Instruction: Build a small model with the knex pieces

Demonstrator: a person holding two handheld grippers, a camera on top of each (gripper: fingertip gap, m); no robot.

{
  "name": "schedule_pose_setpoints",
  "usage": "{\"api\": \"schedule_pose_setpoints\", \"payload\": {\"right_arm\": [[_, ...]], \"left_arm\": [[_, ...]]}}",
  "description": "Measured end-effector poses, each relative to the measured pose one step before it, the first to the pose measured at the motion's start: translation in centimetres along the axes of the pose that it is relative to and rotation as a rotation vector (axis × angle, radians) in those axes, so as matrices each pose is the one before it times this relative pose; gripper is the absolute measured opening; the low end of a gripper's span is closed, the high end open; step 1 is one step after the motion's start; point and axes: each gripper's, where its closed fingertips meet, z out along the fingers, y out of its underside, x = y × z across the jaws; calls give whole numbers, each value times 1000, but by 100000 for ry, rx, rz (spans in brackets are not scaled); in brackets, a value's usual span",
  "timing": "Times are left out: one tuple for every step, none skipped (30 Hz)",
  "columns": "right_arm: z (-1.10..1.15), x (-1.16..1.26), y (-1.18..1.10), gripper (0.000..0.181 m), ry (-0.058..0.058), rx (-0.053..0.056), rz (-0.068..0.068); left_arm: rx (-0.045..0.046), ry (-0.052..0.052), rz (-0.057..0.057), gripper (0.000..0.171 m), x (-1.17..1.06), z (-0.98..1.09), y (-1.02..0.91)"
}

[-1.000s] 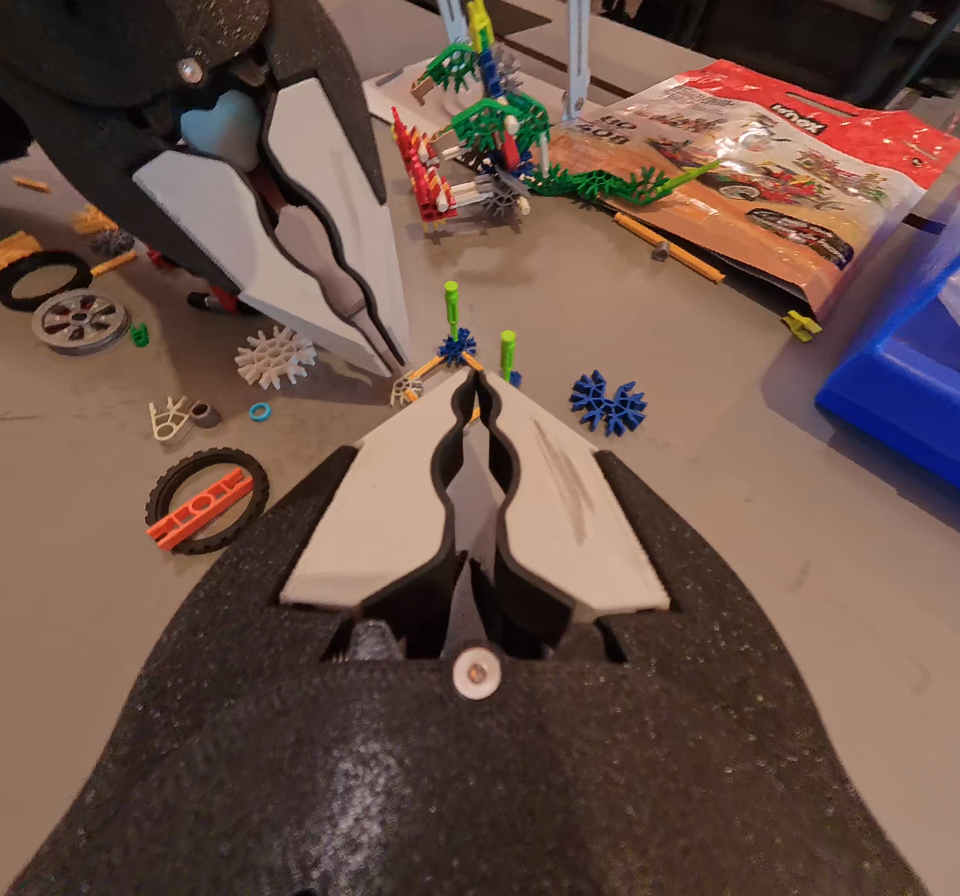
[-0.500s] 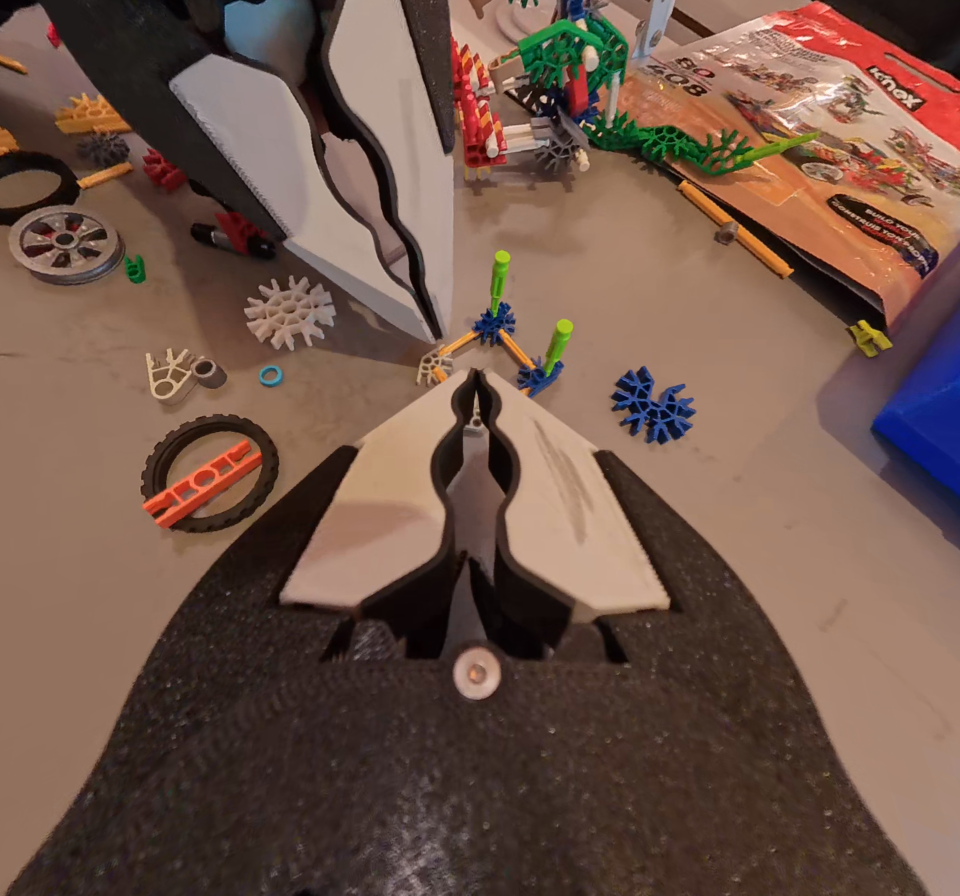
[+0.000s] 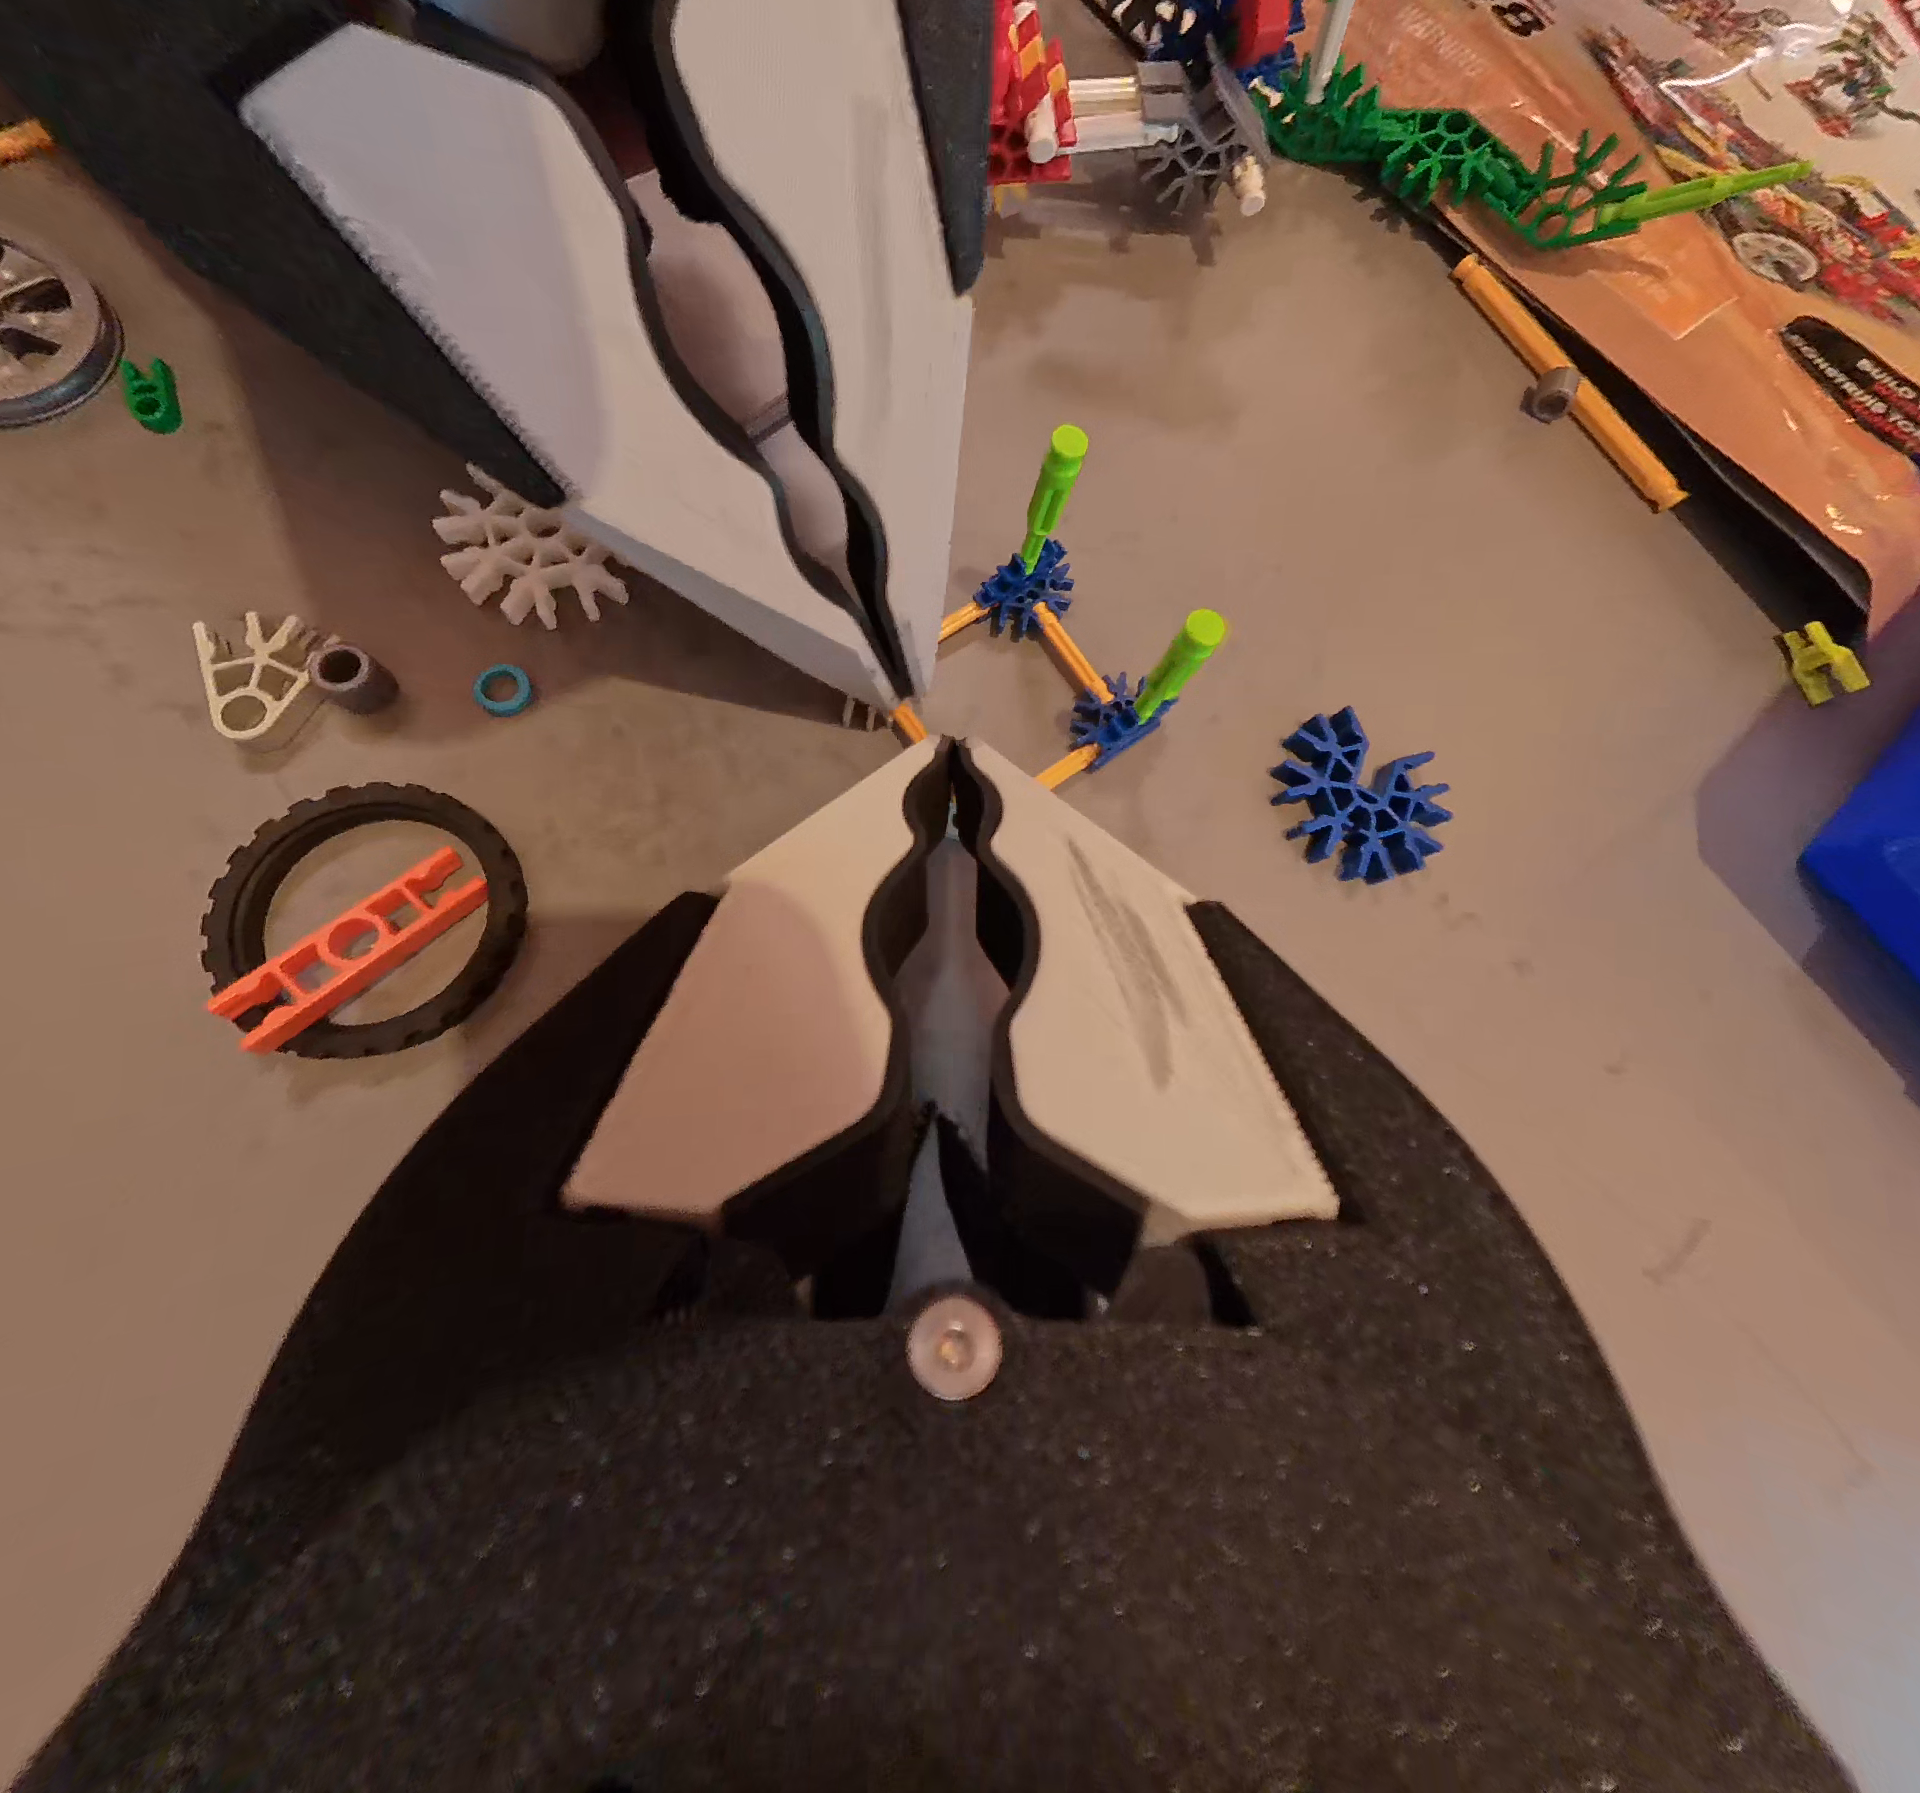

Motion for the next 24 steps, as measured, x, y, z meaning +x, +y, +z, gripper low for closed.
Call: {"api": "schedule_pose_setpoints", "payload": {"right_arm": [[52,-99,52,0,-266,-536,-749],[46,-57,36,0,-11,-419,-704],[10,-22,2,0,7,-84,-222],[11,1,11,0,-94,-28,71],[3,1,1,0,-249,-55,256],[8,-17,2,0,-446,-70,424],[13,-5,13,0,-453,-80,349],[7,-9,5,0,-191,-110,-61],[7,-24,8,0,-14,-142,-367],[18,-38,3,0,-115,-195,-301],[7,-44,11,0,-343,-230,-107],[17,-27,14,0,-467,-267,14],[16,-30,12,0,-456,-290,-182],[15,-16,15,0,-482,-297,-301],[16,-26,21,0,-585,-364,-191],[30,-11,16,0,-516,-502,-428],[31,-49,109,0,-417,-1261,-754],[12,-23,29,0,-272,-1030,-509],[-10,-9,-2,0,-277,-1001,-185],[0,-21,15,0,-571,-1092,11],[10,-16,-6,0,-1021,-919,223],[25,-64,0,0,-1503,-1009,466],[23,-45,-23,0,-1371,-1190,389],[11,-7,-8,0,-897,-1483,31]], "left_arm": [[-537,-384,-303,0,-57,73,87],[-720,-416,110,0,-26,108,106],[-110,-221,377,0,12,56,20],[150,243,-193,0,49,-3,-39],[2,-2,-387,0,-9,18,-11],[143,195,-100,0,43,21,-22],[-295,785,364,0,165,54,62],[-51,-660,898,0,-41,25,8],[-463,-260,-379,0,5,9,-3],[-336,-216,-411,0,1,11,-7],[-147,-235,-70,0,2,17,3],[-195,142,-1051,0,7,8,14],[-150,165,-907,0,0,11,7],[84,224,-535,0,9,28,-2],[207,218,-207,0,5,5,1],[100,146,-635,0,-4,18,-3],[59,43,-1096,0,19,42,-40],[60,-350,-219,0,-6,40,-54],[-102,-355,68,0,14,51,-25],[-214,-143,-419,0,6,22,13],[-146,9,-288,0,14,3,4],[3,123,-456,0,9,31,-13],[852,1291,-1654,0,66,133,-40],[894,1716,-2053,0,9,4,2]]}}
